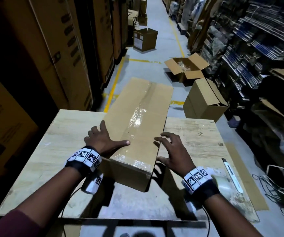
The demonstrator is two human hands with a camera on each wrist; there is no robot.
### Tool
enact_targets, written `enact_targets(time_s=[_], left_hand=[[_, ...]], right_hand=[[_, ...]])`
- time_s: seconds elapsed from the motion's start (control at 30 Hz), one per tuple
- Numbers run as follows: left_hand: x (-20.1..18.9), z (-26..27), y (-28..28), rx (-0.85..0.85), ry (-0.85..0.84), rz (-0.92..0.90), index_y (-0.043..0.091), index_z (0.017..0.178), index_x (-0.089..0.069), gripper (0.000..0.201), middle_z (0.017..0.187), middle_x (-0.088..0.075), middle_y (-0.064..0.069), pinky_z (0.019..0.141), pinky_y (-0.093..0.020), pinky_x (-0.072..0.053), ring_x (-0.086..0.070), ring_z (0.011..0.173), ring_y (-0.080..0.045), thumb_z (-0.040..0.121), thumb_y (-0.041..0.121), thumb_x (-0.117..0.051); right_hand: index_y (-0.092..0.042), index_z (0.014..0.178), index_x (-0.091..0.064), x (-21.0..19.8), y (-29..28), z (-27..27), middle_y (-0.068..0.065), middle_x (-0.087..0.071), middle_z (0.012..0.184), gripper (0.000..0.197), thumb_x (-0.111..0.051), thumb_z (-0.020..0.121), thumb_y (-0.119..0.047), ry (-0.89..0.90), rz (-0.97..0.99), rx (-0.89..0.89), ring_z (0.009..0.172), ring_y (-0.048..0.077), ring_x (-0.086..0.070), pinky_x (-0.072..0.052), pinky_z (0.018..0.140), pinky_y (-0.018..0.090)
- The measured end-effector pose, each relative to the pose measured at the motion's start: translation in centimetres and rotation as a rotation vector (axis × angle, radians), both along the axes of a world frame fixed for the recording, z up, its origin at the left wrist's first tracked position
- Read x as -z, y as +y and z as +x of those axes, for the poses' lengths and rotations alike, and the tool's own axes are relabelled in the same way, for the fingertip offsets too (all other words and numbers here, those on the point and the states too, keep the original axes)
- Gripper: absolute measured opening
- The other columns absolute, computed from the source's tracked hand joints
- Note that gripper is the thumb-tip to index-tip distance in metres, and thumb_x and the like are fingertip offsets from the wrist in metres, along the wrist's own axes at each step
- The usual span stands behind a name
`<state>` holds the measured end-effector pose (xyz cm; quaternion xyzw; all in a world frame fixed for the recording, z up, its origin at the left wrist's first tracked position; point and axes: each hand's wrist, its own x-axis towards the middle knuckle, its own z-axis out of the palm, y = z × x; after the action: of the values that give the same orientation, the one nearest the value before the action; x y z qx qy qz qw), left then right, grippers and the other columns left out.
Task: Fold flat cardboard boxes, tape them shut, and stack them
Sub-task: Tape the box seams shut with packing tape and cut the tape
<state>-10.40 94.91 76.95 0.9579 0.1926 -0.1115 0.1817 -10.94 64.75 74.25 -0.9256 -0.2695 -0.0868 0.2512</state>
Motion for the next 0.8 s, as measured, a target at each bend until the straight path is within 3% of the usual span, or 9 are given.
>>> enact_targets(time_s=[0.1, 0.2, 0.3, 0.4, 0.47, 0.57, 0.67, 0.73, 0.8], left_hand=[[0.4, 0.4, 1.0, 0.027, -0.062, -0.027, 0.022, 0.155, -0.006, 0.146, 0.148, -0.033, -0.021, 0.107, -0.051, -0.035, -0.035, 0.136, -0.038, 0.043, 0.093, -0.067], [0.7, 0.8, 3.9, 0.082, -0.103, -0.100, 0.027, 0.154, -0.011, 0.141, 0.147, -0.036, -0.018, 0.108, -0.049, -0.035, -0.036, 0.136, -0.037, 0.044, 0.082, -0.079], [0.1, 1.7, 7.9, 0.162, -0.117, -0.178, 0.033, 0.154, -0.017, 0.134, 0.147, -0.040, -0.013, 0.110, -0.047, -0.034, -0.037, 0.137, -0.034, 0.047, 0.068, -0.089], [-0.8, 2.8, 11.5, 0.294, -0.074, -0.116, 0.037, 0.152, -0.029, 0.132, 0.150, -0.044, -0.005, 0.111, -0.044, -0.032, -0.039, 0.137, -0.029, 0.038, 0.085, -0.075], [-1.1, 3.5, 12.8, 0.337, -0.046, -0.027, 0.041, 0.150, -0.034, 0.130, 0.154, -0.040, 0.001, 0.116, -0.049, -0.025, -0.035, 0.140, -0.027, 0.036, 0.096, -0.062], [-1.1, 3.8, 13.2, 0.256, -0.046, 0.072, 0.038, 0.151, -0.032, 0.110, 0.159, -0.030, -0.002, 0.119, -0.053, -0.013, -0.022, 0.145, -0.030, 0.059, 0.076, -0.078], [-0.8, 3.6, 13.1, 0.208, -0.022, 0.085, 0.038, 0.154, -0.027, 0.111, 0.161, -0.027, -0.005, 0.118, -0.053, -0.017, -0.019, 0.147, -0.030, 0.062, 0.072, -0.079], [-0.5, 3.5, 13.3, 0.186, -0.033, 0.077, 0.038, 0.154, -0.026, 0.114, 0.159, -0.031, -0.003, 0.116, -0.053, -0.025, -0.023, 0.146, -0.030, 0.059, 0.077, -0.077], [-0.4, 3.2, 13.3, 0.165, -0.033, 0.073, 0.036, 0.154, -0.026, 0.115, 0.159, -0.032, -0.002, 0.115, -0.052, -0.027, -0.024, 0.145, -0.030, 0.059, 0.078, -0.076]], right_hand=[[-0.021, 0.131, -0.061, -1.2, 0.7, 1.3, 0.009, -0.053, 0.140, 0.078, -0.096, 0.061, -0.028, -0.037, -0.134, -0.127, 0.132, 0.030, -0.046, -0.049, 0.101, 0.045], [-0.019, 0.127, -0.063, -1.1, 2.3, 1.0, 0.011, -0.057, 0.136, 0.066, -0.093, 0.069, -0.028, -0.033, -0.134, -0.223, 0.130, 0.031, -0.048, -0.051, 0.100, 0.049], [-0.017, 0.123, -0.067, -0.1, 6.1, -0.2, 0.011, -0.061, 0.131, 0.057, -0.084, 0.076, -0.045, -0.047, -0.091, -0.345, 0.130, 0.034, -0.050, -0.047, 0.101, 0.052], [-0.019, 0.128, -0.063, 1.0, 12.0, -2.0, 0.009, -0.057, 0.137, 0.071, -0.081, 0.072, -0.060, -0.057, -0.141, -0.425, 0.134, 0.035, -0.047, -0.038, 0.109, 0.051], [-0.018, 0.136, -0.058, 1.0, 15.9, -3.2, 0.010, -0.051, 0.146, 0.082, -0.077, 0.073, -0.066, -0.019, -0.159, -0.416, 0.141, 0.033, -0.040, -0.031, 0.113, 0.049], [-0.015, 0.154, -0.037, -0.2, 18.8, -2.6, 0.005, -0.028, 0.165, 0.098, -0.050, 0.083, -0.081, 0.145, -0.243, -0.309, 0.154, 0.025, -0.018, -0.013, 0.124, 0.046], [-0.018, 0.161, -0.022, -1.0, 17.5, 0.4, -0.001, -0.013, 0.170, 0.103, -0.007, 0.083, -0.084, 0.197, -0.390, -0.259, 0.156, 0.016, -0.008, -0.004, 0.125, 0.044], [-0.022, 0.161, -0.021, -1.1, 14.7, 2.8, -0.004, -0.012, 0.170, 0.100, 0.002, 0.084, -0.082, 0.200, -0.420, -0.222, 0.156, 0.014, -0.009, -0.006, 0.125, 0.042], [-0.024, 0.161, -0.023, -1.3, 11.3, 5.0, -0.006, -0.014, 0.169, 0.090, -0.003, 0.092, -0.077, 0.204, -0.439, -0.149, 0.156, 0.015, -0.011, -0.009, 0.124, 0.042]])
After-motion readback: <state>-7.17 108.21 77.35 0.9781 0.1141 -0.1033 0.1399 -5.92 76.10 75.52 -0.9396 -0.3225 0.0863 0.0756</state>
